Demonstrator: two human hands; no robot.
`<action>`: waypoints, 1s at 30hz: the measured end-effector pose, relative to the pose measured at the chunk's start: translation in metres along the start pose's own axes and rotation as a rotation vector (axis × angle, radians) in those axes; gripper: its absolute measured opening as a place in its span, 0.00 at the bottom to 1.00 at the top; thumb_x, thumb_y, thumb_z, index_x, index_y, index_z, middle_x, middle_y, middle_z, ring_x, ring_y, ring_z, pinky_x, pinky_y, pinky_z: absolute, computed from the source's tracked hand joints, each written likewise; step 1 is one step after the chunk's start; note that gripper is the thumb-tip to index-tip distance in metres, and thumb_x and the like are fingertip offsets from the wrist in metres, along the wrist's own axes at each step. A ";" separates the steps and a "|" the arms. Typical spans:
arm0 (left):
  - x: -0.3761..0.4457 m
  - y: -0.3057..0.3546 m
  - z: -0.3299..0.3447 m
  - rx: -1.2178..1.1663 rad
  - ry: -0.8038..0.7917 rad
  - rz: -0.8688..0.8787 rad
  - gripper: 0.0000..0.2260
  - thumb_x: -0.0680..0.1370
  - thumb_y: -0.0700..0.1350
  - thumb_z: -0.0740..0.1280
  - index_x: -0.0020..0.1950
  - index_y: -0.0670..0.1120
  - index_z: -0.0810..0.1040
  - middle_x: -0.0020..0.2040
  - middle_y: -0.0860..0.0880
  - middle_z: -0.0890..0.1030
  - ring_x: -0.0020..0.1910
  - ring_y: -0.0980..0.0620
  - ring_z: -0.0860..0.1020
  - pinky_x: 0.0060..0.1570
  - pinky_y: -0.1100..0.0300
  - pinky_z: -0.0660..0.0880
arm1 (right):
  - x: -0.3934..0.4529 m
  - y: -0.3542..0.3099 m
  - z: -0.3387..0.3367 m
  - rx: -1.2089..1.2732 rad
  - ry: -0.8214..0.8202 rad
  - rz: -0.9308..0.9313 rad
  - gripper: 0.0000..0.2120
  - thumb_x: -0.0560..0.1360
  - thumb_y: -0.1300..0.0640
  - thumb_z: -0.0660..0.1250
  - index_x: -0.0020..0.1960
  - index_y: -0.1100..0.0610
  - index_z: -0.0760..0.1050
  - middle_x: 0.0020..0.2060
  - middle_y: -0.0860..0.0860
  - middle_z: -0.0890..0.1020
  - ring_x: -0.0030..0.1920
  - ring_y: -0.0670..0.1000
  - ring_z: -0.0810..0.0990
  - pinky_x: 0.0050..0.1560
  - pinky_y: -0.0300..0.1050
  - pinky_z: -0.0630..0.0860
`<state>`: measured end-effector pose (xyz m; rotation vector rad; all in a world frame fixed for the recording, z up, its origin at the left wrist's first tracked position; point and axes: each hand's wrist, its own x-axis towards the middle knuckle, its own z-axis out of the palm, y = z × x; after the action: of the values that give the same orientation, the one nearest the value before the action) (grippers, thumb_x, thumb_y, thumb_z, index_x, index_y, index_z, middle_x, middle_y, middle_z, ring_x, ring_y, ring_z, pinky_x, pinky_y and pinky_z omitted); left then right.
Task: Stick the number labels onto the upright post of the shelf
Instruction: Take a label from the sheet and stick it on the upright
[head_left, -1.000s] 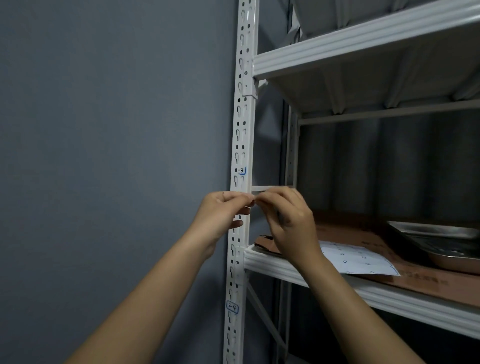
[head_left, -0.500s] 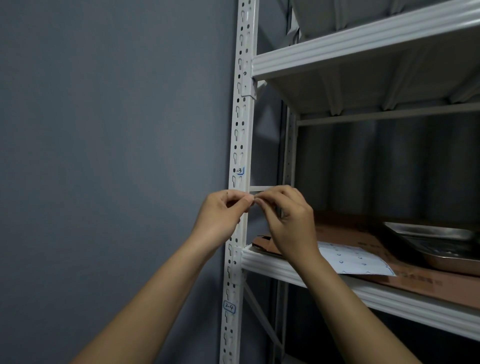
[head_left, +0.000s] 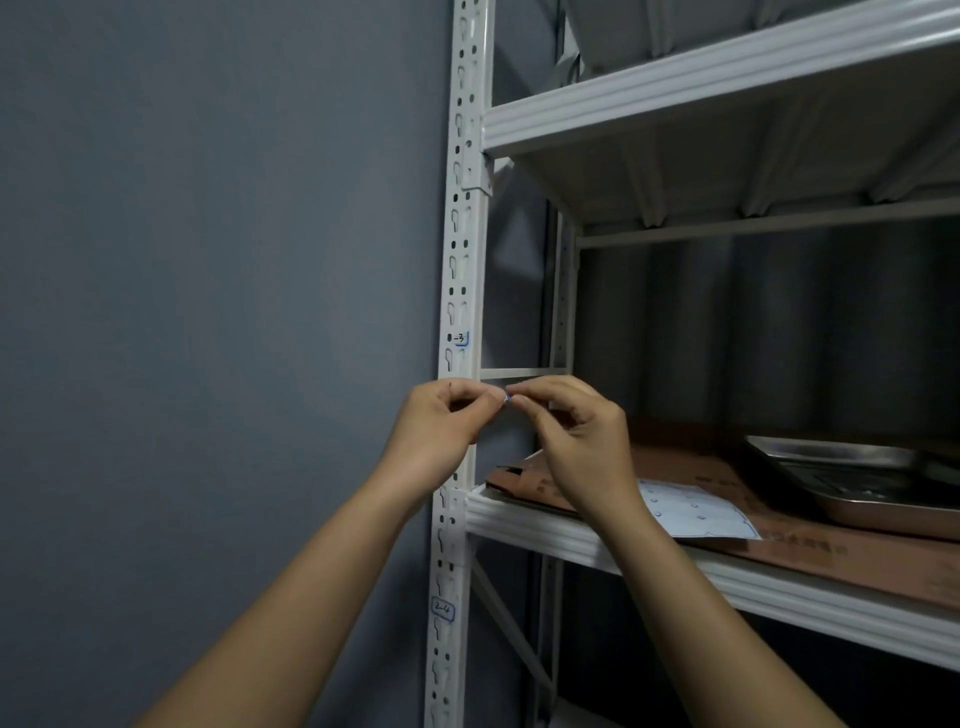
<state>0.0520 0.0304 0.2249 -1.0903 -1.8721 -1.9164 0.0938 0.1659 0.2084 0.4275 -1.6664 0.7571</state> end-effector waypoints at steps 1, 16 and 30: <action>0.000 0.001 0.005 -0.008 0.004 0.006 0.05 0.76 0.44 0.68 0.41 0.50 0.83 0.42 0.48 0.84 0.41 0.57 0.79 0.39 0.66 0.74 | -0.001 0.002 -0.003 -0.040 0.021 -0.049 0.05 0.72 0.62 0.71 0.47 0.58 0.84 0.41 0.49 0.83 0.44 0.44 0.81 0.47 0.36 0.77; 0.026 -0.002 0.152 -0.222 -0.223 -0.202 0.08 0.79 0.40 0.63 0.44 0.45 0.81 0.36 0.50 0.81 0.39 0.57 0.77 0.33 0.67 0.70 | 0.000 0.064 -0.133 -0.723 -0.086 -0.124 0.06 0.75 0.59 0.65 0.47 0.60 0.80 0.41 0.53 0.82 0.43 0.54 0.78 0.44 0.42 0.71; 0.065 -0.012 0.272 0.041 -0.350 -0.093 0.12 0.78 0.38 0.62 0.40 0.48 0.82 0.44 0.49 0.81 0.51 0.50 0.79 0.53 0.60 0.72 | 0.018 0.123 -0.271 -0.776 -0.006 0.716 0.05 0.69 0.59 0.77 0.41 0.57 0.81 0.38 0.50 0.82 0.42 0.48 0.80 0.41 0.38 0.74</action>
<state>0.0896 0.3076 0.2301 -1.4247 -2.1661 -1.8178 0.2068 0.4420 0.2199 -0.7452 -1.9733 0.5325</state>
